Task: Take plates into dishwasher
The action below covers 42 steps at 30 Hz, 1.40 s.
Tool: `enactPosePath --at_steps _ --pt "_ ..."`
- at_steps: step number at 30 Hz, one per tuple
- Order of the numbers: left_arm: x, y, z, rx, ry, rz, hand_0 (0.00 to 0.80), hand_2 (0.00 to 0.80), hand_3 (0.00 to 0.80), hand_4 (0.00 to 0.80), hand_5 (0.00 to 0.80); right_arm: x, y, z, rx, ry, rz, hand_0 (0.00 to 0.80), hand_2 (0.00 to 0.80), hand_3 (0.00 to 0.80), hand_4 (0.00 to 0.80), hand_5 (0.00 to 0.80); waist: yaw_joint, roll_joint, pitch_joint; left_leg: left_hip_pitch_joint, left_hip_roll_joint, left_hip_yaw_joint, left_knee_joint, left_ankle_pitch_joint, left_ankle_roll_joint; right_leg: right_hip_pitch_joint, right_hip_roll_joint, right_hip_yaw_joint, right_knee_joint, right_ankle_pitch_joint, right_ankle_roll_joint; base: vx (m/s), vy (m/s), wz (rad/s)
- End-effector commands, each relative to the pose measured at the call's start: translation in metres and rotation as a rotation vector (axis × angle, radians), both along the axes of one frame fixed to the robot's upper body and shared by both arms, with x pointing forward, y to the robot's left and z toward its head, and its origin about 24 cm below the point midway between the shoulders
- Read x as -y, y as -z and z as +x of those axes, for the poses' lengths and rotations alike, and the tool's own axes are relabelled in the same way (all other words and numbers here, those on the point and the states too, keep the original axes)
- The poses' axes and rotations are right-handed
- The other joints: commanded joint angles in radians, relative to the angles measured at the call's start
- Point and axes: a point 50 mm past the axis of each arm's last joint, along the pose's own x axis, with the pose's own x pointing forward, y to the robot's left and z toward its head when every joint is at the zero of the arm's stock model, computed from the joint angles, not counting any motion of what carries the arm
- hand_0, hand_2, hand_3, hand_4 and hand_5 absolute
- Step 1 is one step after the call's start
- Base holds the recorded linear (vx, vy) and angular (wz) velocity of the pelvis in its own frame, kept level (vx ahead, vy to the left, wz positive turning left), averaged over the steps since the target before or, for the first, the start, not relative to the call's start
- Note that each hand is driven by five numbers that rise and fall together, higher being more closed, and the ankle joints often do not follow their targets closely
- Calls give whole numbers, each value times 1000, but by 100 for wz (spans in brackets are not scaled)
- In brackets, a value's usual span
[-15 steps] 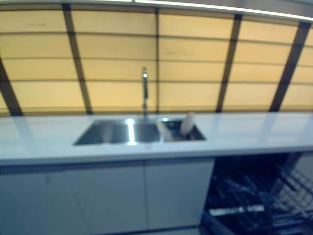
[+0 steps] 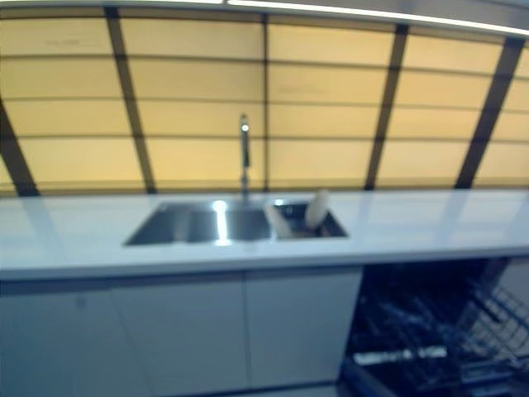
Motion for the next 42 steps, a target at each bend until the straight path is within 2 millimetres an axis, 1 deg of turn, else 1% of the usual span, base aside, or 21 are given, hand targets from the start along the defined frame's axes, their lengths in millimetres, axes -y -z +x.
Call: enactPosePath --at_steps 1,2,4,6,7,8,12,13,14,15,17,18,21,22,24,25,27,29,32,37,42 --pt "-3 -5 21 37 4 17 0 0 0 0 0 -4 -29 76 322 -13 65 0 0 0 0 0 18 -43 36 -2 -109 42 -2 -49 108 -21 37 -23 20 20 -1 0 0 0" --pt "-4 -5 19 32 5 21 0 0 0 0 0 -8 -42 94 416 -24 92 0 0 0 0 0 14 -45 36 -3 -108 45 -2 -48 108 -24 37 -20 21 22 -1 0 0 0" --pt "-5 -5 17 32 2 24 0 0 0 0 0 -13 -60 113 523 -35 123 0 0 0 0 0 9 -47 36 -5 -106 48 -2 -48 108 -28 37 -17 22 22 -2 -16 -6 -1" --pt "-10 -6 12 44 -27 29 0 0 0 0 0 -26 -121 150 830 -75 249 0 0 0 0 0 -13 -50 38 -13 -103 64 -2 -48 108 -42 37 -7 26 22 -1 -54 -7 -2" --pt "-11 -6 12 45 -31 29 0 0 0 0 0 -27 -130 153 873 -81 275 0 0 0 0 0 -18 -51 37 -14 -103 66 -2 -49 108 -45 37 -5 26 22 -1 -45 4 -6" --pt "-13 -6 11 47 -41 30 0 0 0 0 0 -26 -153 158 998 -111 318 0 0 0 0 0 -26 -50 36 -16 -103 71 -2 -51 109 -49 38 -1 26 22 1 -23 10 -6" --pt "-14 -6 7 47 -57 28 0 0 0 0 0 -17 -224 172 1333 -132 471 0 0 0 0 0 -36 -47 34 -17 -101 84 -2 -57 108 -54 36 6 22 20 4 -2 9 -3" --pt "-14 -6 6 46 -57 27 0 0 0 0 0 -16 -239 174 1405 -125 505 0 0 0 0 0 -36 -46 32 -18 -100 85 -2 -58 108 -54 35 8 21 20 4 10 17 -6" --pt "-13 -6 6 45 -57 27 0 0 0 0 0 -15 -244 174 1434 -121 529 0 0 0 0 0 -36 -46 32 -18 -100 86 -2 -59 108 -55 35 8 20 20 5 13 16 -7" --pt "-12 -5 4 42 -57 26 0 0 0 0 0 -12 -265 176 1522 -103 603 0 0 0 0 0 -35 -45 28 -19 -98 89 -2 -60 108 -57 34 10 21 18 4 13 15 -8" --pt "-10 -4 4 40 -54 24 0 0 0 0 0 -9 -287 176 1634 -85 694 0 0 0 0 0 -32 -43 25 -22 -97 90 -2 -61 108 -59 32 10 21 17 4 12 19 -6" --pt "-10 -4 4 37 -49 22 0 0 0 0 0 -9 -308 174 1732 -77 778 0 0 0 0 0 -29 -41 23 -24 -96 90 -2 -62 107 -61 30 9 21 16 5 10 24 -4" --pt "-7 -3 5 32 -39 19 0 0 0 0 0 -8 -338 171 1886 -48 889 0 0 0 0 0 -25 -38 21 -27 -96 88 -2 -63 107 -62 27 8 20 15 5 8 14 -3" --pt "-7 -3 5 31 -37 19 0 0 0 0 0 -7 -342 170 1904 -37 898 0 0 0 0 0 -24 -38 20 -27 -96 87 -2 -64 107 -62 27 7 19 15 5 0 0 0" --pt "-5 -3 6 25 -21 18 0 0 0 0 0 1 -368 173 2014 90 906 0 0 0 0 0 -17 -38 17 -27 -97 84 -2 -65 106 -60 23 3 18 14 4 38 30 0" --pt "-4 -3 6 22 -12 17 0 0 0 0 0 6 -372 178 2008 177 877 0 0 0 0 0 -14 -39 17 -26 -98 81 -2 -66 106 -56 22 3 17 14 3 33 24 0" --pt "-2 -2 6 20 -7 17 0 0 0 0 0 9 -374 183 1994 246 851 0 0 0 0 0 -13 -40 17 -23 -98 81 -2 -67 106 -54 21 1 17 14 3 0 0 0" --pt "-3 -3 9 17 3 17 0 0 0 0 0 19 -377 197 1925 351 724 0 0 0 0 0 -12 -42 17 -21 -99 80 -2 -66 104 -52 18 -1 16 17 4 34 39 1" --pt "-5 -4 12 16 8 17 0 0 0 0 0 28 -383 204 1887 399 571 0 0 0 0 0 -12 -47 16 -22 -101 83 -2 -65 105 -55 11 -4 19 19 8 34 45 0" --pt "-6 -5 17 7 32 25 0 0 0 0 0 32 -395 214 1860 372 370 0 0 0 0 0 -12 -57 28 -19 -106 81 -2 -63 113 -67 1 3 45 20 14 23 41 -1" --pt "-10 -8 25 23 48 35 0 0 0 0 0 30 -411 226 1844 315 374 0 0 0 0 0 -3 -66 53 -19 -110 87 7 -63 127 -91 -17 9 102 16 27 1 90 -8"
